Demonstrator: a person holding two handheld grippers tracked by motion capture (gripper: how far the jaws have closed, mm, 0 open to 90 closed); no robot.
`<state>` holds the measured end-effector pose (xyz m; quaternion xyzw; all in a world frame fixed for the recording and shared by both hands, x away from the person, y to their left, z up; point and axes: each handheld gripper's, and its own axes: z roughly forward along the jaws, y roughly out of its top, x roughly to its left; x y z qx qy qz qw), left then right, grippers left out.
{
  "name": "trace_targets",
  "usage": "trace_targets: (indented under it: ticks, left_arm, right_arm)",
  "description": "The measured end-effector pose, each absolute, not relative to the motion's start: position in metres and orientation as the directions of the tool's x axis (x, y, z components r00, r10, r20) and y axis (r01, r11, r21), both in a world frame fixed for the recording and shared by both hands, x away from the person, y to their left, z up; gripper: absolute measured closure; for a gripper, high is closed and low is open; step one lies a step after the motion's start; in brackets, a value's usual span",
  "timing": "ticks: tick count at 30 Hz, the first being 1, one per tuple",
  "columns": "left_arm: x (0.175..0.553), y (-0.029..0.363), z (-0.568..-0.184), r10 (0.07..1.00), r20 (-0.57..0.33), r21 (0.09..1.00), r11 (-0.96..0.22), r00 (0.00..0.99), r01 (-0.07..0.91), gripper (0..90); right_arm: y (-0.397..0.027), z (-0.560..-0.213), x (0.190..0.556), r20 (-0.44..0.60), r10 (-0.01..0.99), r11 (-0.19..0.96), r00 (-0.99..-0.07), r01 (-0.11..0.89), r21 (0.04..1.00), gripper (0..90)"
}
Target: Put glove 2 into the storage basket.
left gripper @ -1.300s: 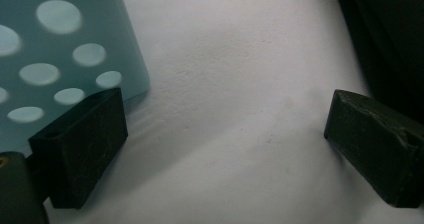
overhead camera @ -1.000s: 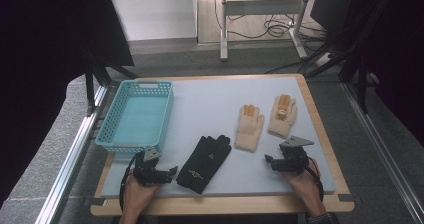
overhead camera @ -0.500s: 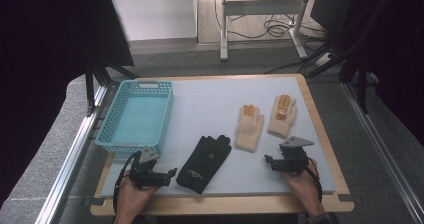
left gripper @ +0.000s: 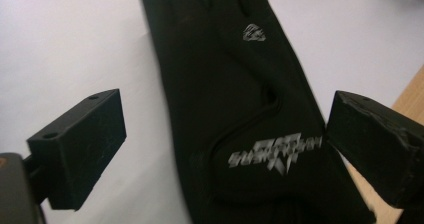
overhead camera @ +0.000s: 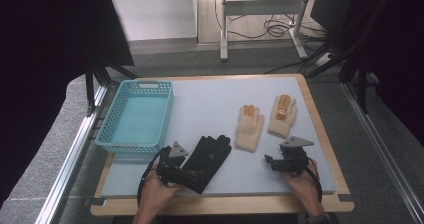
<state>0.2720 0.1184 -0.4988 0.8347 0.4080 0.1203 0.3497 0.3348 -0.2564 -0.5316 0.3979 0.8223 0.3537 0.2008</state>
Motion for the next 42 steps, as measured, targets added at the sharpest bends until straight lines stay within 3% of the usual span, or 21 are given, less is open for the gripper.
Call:
trace_targets:
  ticks: [6, 13, 21, 27, 34, 38, 42]
  left_arm:
    - [0.292, 0.098, -0.510, 0.780, -0.069, 0.623, -0.453, 0.621, 0.638, 0.0]
    - [0.304, 0.093, -0.525, 0.773, -0.167, 0.579, -0.426, 0.613, 0.695, 0.0]
    - [0.296, 0.076, -0.532, 0.774, -0.051, 0.531, -0.515, 0.632, 0.673, 0.0]
    - [0.306, 0.086, -0.530, 0.804, -0.056, 0.516, -0.484, 0.592, 0.706, 0.6]
    - [0.302, 0.083, -0.522, 0.794, -0.025, 0.494, -0.518, 0.607, 0.698, 16.7]
    - [0.299, 0.085, -0.516, 0.783, 0.016, 0.499, -0.546, 0.622, 0.673, 46.0]
    - [0.301, 0.090, -0.514, 0.769, 0.030, 0.503, -0.564, 0.639, 0.655, 60.4]
  right_arm:
    - [-0.256, -0.532, 0.335, -0.049, 0.796, 0.433, -0.603, 0.512, 0.742, 24.4]
    - [-0.256, -0.532, 0.335, -0.049, 0.796, 0.434, -0.604, 0.512, 0.741, 24.2]
    - [-0.256, -0.532, 0.335, -0.050, 0.795, 0.435, -0.604, 0.512, 0.741, 24.0]
    - [-0.256, -0.532, 0.335, -0.050, 0.795, 0.435, -0.604, 0.512, 0.741, 23.8]
    - [-0.256, -0.532, 0.335, -0.051, 0.794, 0.436, -0.605, 0.510, 0.741, 23.8]
    - [-0.256, -0.532, 0.335, -0.049, 0.794, 0.436, -0.606, 0.511, 0.741, 23.8]
    - [-0.256, -0.532, 0.335, -0.050, 0.794, 0.436, -0.606, 0.511, 0.741, 23.7]
